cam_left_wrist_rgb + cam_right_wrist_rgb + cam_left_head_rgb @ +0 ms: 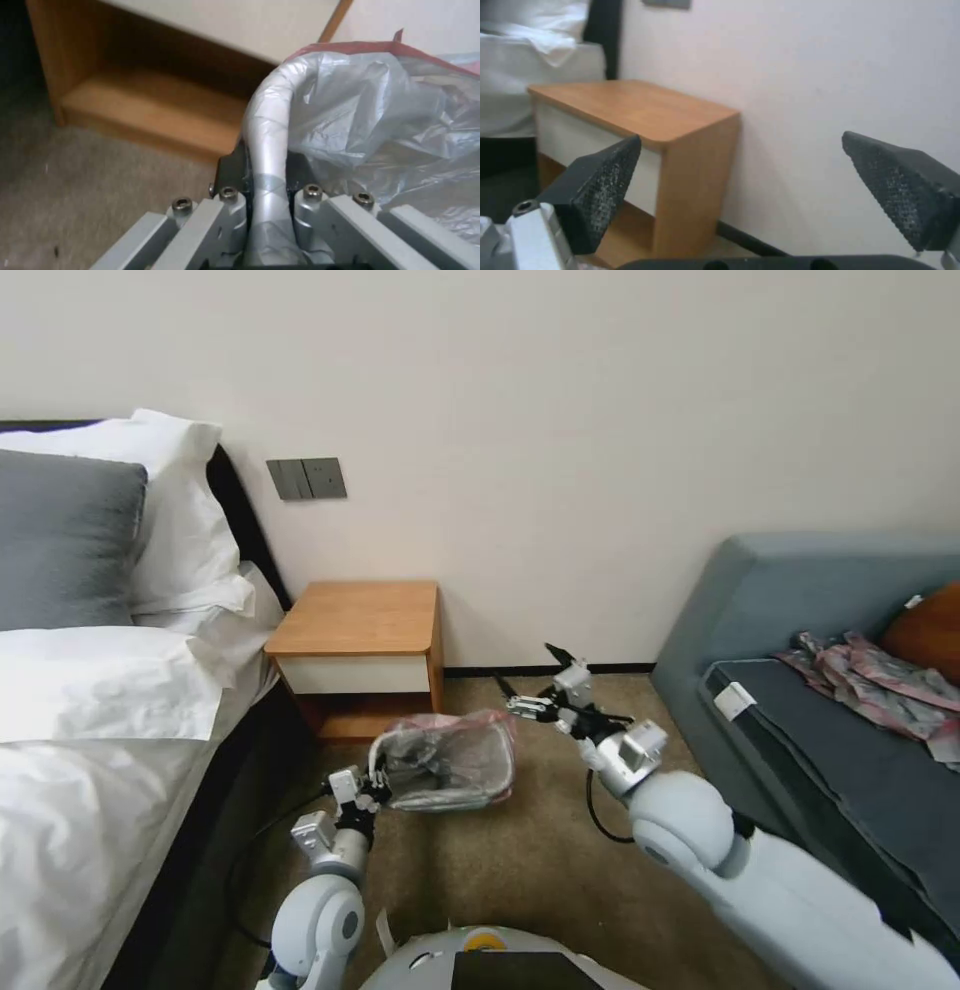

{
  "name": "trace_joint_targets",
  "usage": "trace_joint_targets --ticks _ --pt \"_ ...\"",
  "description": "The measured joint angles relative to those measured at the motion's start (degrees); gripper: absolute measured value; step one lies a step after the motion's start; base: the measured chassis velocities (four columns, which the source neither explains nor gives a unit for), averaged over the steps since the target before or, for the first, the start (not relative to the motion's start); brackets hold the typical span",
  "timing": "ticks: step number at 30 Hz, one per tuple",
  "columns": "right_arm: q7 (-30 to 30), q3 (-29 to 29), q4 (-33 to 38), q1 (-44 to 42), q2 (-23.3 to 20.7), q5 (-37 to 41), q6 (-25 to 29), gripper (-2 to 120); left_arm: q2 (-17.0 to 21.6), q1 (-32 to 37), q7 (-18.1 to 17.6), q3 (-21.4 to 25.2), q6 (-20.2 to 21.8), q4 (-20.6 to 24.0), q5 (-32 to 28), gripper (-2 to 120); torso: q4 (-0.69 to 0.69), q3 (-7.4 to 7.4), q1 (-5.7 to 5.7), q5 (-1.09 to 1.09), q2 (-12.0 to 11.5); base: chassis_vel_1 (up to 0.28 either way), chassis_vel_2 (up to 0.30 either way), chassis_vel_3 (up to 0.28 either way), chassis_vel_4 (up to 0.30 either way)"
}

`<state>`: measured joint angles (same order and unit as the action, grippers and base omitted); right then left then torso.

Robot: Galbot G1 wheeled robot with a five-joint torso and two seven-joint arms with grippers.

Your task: Pick up the garbage bag from the table and place it over the trash can.

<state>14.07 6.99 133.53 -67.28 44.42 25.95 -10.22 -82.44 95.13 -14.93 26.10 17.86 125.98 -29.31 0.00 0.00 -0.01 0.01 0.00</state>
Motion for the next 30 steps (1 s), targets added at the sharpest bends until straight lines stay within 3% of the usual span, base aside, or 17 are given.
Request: trace_joint_targets --ticks 12,23,28,30 --pt "-3.7 15.9 -0.2 -21.9 16.4 -14.3 6.4 100 4.3 -2.5 -3.0 -4.1 4.2 -3.0 -4.9 5 -0.02 0.0 0.0 -0.01 0.0 0.0 0.0 0.0 0.0" --pt "-3.7 16.9 -0.4 -23.0 18.9 -15.4 7.2 100 3.7 -4.9 -4.1 -7.3 4.9 -6.3 -4.7 5 0.0 0.0 0.0 -0.01 0.0 0.0 0.0 0.0 0.0" --pt "-3.5 16.0 -1.0 -21.7 19.1 -15.1 6.6 100 3.3 -6.0 -5.6 -7.8 7.4 -6.8 -4.6 5 0.0 0.0 0.0 -0.01 0.0 0.0 0.0 0.0 0.0" --pt "-3.2 15.9 -1.2 -21.4 19.1 -14.9 6.2 100 3.3 -6.0 -5.7 -7.8 7.5 -7.0 -4.6 12 0.0 0.0 0.0 -0.01 0.0 0.0 0.0 0.0 0.0"
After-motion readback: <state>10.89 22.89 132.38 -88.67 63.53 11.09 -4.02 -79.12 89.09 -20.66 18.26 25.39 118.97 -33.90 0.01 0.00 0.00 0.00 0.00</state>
